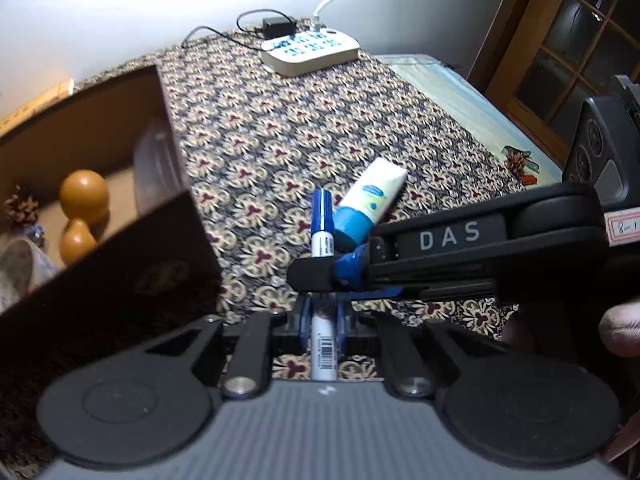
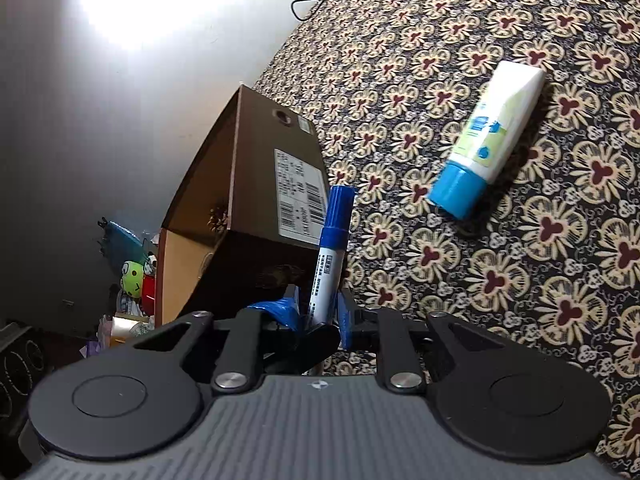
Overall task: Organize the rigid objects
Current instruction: 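Lift the blue marker and carry it over the cardboard box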
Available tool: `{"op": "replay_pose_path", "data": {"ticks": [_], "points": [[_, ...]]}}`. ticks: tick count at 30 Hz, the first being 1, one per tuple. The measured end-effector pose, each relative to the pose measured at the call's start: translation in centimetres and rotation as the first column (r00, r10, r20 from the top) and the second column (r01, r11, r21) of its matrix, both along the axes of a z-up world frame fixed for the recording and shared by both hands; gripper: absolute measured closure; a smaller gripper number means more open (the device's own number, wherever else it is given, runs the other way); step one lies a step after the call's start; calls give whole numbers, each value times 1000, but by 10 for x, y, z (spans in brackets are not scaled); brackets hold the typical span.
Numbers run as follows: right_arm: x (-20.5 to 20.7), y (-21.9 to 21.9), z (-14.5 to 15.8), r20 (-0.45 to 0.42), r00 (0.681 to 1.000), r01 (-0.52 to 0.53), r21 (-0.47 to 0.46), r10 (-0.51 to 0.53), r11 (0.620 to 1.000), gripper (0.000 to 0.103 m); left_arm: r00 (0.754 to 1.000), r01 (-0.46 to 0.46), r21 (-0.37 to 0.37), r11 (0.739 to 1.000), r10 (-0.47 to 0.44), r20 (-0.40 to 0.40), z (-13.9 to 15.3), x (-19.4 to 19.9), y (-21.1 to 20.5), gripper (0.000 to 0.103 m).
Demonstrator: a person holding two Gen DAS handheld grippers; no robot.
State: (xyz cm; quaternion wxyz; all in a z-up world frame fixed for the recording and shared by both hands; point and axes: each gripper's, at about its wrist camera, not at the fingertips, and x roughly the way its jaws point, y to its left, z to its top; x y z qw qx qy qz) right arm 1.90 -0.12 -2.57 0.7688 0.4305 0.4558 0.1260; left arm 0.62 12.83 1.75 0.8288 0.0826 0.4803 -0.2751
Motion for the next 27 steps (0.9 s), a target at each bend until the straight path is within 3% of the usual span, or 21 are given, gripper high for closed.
{"op": "replay_pose_path", "data": {"ticks": [7,16,21,27], "points": [[33,28,43,107,992,-67,-49,72,997,103,996,-25,-22,999,27,83,36,23,39,94],[91,63,84,191,963,-159,-177,192,971,102,983,-89,-67,994,98,154,65,70,88,94],[117,82,85,164,953,-201,-287,255,937,102,983,-112,-102,989,125,132,52,101,103,93],[133,105,64,91,945,-248,-423,314,871,102,986,-161,-120,980,165,25,14,129,111,93]]}}
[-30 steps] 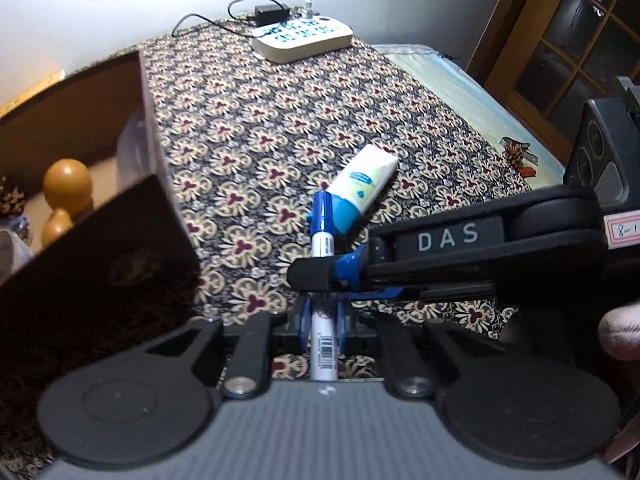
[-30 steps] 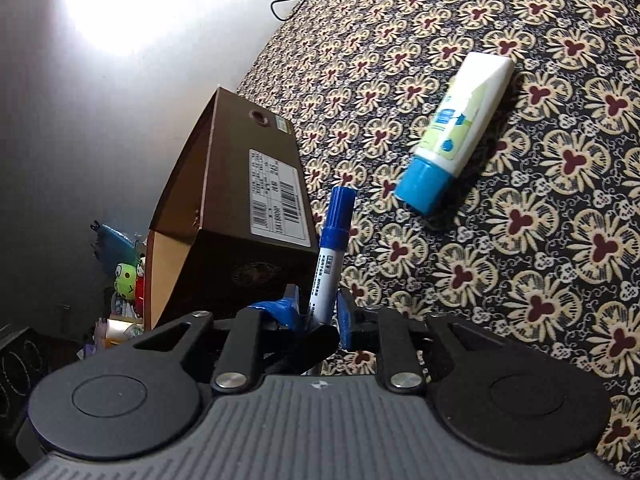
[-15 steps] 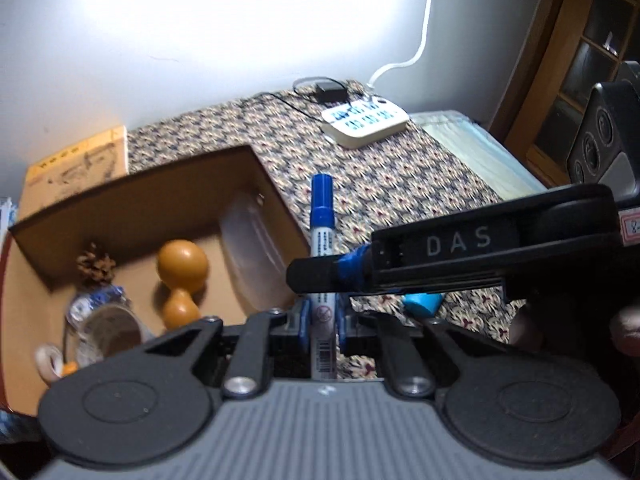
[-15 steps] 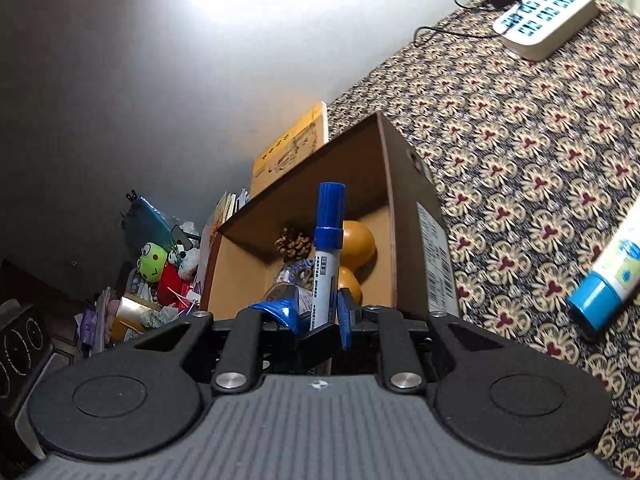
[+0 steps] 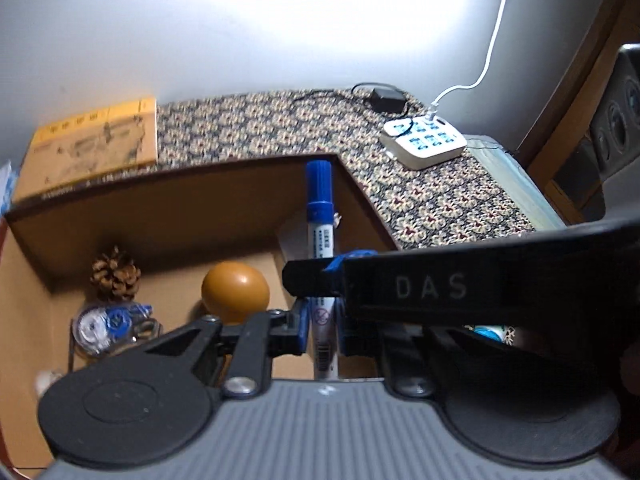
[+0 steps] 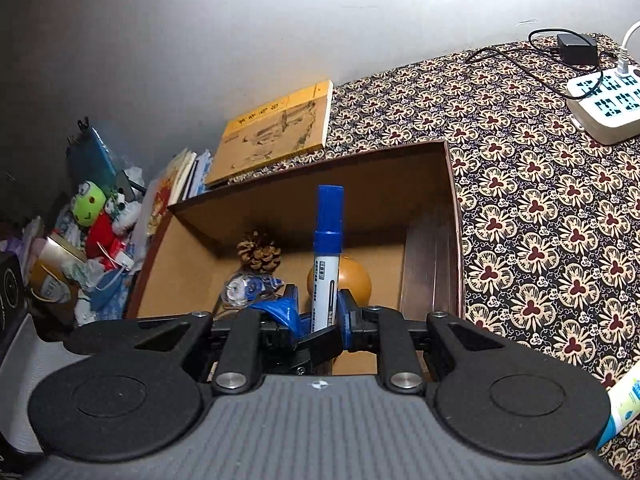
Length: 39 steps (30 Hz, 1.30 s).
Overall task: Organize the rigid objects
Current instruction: 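Lower the marker into the box beside the gourd and open the right gripper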
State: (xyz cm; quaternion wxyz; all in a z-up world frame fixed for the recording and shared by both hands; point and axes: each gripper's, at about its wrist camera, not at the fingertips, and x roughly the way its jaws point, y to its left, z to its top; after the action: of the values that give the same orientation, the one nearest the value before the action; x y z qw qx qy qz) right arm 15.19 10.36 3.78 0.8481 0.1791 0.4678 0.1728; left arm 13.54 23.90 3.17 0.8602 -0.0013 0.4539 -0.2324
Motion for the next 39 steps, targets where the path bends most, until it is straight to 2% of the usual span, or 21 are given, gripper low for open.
{"op": "replay_pose_path", "data": {"ticks": [7,21,24,33,39], "points": [[8,7,-21,-36,999,-10,-67,7,998,102,999,5,33,999,-3,-53,-28,15,-3,93],[17,30,-38,-23,998,-58,-208,54,976,103,993,-15,116,993,29,-115,-51,29,-2,93],[19,32,-43,-15,999,-43,-206,41,978,102,993,-23,114,993,36,-113,-51,29,2,93],[22,32,-49,-3,1000,-15,-161,14,987,102,997,-56,198,979,67,-45,-50,32,6,92],[21,30,-51,11,1000,-11,-130,12,991,101,995,-79,184,980,89,-47,-54,36,10,90]]}}
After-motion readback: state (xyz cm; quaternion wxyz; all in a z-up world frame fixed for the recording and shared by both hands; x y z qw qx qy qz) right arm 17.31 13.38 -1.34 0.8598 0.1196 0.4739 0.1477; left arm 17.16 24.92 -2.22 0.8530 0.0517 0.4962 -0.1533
